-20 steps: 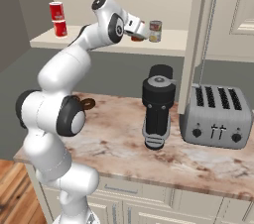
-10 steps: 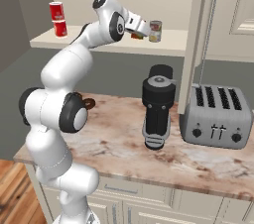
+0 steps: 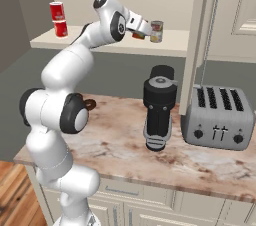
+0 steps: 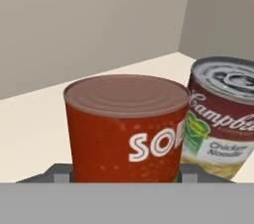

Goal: Stack two cans on top of the other two cans in the cabinet.

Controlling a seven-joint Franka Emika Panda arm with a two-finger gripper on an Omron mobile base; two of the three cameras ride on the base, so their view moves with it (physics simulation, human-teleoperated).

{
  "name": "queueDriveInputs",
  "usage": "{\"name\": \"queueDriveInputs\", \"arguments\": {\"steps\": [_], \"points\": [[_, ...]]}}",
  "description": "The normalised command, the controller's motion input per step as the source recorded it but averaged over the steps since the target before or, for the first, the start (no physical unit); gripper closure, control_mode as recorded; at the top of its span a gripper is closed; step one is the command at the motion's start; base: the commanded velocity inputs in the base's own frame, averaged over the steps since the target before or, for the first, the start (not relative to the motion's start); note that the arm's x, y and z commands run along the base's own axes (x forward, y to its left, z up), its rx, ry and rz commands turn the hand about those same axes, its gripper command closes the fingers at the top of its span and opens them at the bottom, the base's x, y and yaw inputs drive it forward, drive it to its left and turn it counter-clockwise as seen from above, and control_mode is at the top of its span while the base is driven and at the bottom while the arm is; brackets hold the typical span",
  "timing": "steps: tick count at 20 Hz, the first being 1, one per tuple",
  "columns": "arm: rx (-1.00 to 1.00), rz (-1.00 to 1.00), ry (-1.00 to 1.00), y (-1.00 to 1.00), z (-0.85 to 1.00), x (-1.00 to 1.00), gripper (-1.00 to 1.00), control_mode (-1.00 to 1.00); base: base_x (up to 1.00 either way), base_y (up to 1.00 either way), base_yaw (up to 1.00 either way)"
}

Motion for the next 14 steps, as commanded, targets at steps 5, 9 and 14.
{"name": "queueDriveInputs", "arguments": {"steps": [5,9,14], "points": [[0.00,0.00,-0.11,0.00,0.00,-0.22,1.00,-1.00,0.00,0.00,0.00],[0.00,0.00,-0.12,0.04,0.02,-0.37,1.00,-1.00,0.00,0.00,0.00],[-0.05,0.00,-0.02,0.10,0.18,-0.31,1.00,-1.00,0.00,0.00,0.00]]}}
